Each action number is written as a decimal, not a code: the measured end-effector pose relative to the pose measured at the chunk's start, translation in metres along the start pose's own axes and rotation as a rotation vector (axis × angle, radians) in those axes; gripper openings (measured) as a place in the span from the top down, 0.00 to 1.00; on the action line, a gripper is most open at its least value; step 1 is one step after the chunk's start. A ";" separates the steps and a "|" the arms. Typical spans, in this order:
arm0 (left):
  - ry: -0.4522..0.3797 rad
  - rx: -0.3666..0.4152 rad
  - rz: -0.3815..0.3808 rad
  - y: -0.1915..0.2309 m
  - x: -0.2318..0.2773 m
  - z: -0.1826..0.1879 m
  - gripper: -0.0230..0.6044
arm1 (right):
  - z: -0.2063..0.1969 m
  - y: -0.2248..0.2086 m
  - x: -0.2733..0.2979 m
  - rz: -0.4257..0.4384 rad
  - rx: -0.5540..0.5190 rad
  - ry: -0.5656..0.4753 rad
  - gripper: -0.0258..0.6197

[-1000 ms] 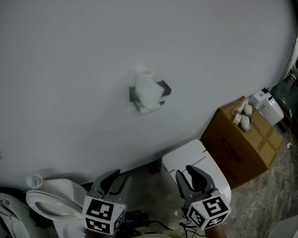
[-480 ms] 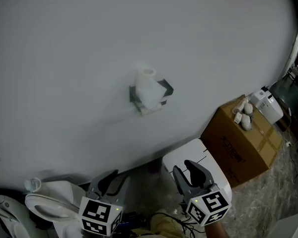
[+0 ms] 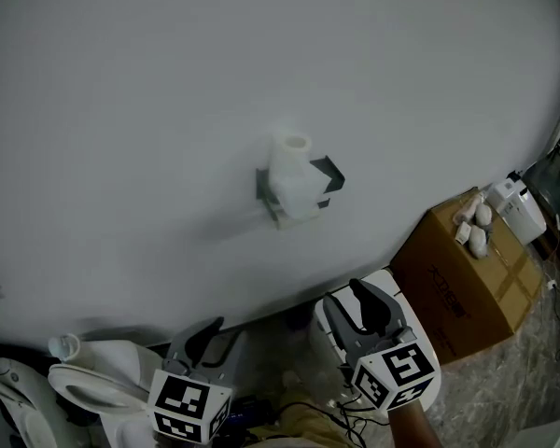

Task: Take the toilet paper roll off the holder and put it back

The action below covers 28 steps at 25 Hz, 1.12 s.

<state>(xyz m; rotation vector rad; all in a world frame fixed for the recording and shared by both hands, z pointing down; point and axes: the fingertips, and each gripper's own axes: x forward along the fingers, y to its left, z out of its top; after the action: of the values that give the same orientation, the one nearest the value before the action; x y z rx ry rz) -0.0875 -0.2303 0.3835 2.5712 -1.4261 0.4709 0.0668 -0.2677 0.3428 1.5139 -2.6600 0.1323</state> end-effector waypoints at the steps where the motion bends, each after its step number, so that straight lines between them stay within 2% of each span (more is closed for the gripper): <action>1: 0.001 0.000 0.004 0.002 0.005 0.001 0.75 | 0.003 -0.003 0.007 0.003 -0.002 -0.003 0.68; 16: -0.010 -0.033 0.089 0.032 0.059 0.029 0.75 | 0.045 -0.045 0.096 0.110 -0.049 -0.036 0.63; 28: -0.024 -0.065 0.187 0.052 0.072 0.040 0.75 | 0.081 -0.060 0.154 0.198 -0.064 -0.079 0.59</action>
<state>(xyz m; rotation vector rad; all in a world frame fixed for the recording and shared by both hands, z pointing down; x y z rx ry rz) -0.0886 -0.3267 0.3709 2.4127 -1.6702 0.4125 0.0384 -0.4390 0.2815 1.2612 -2.8415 -0.0013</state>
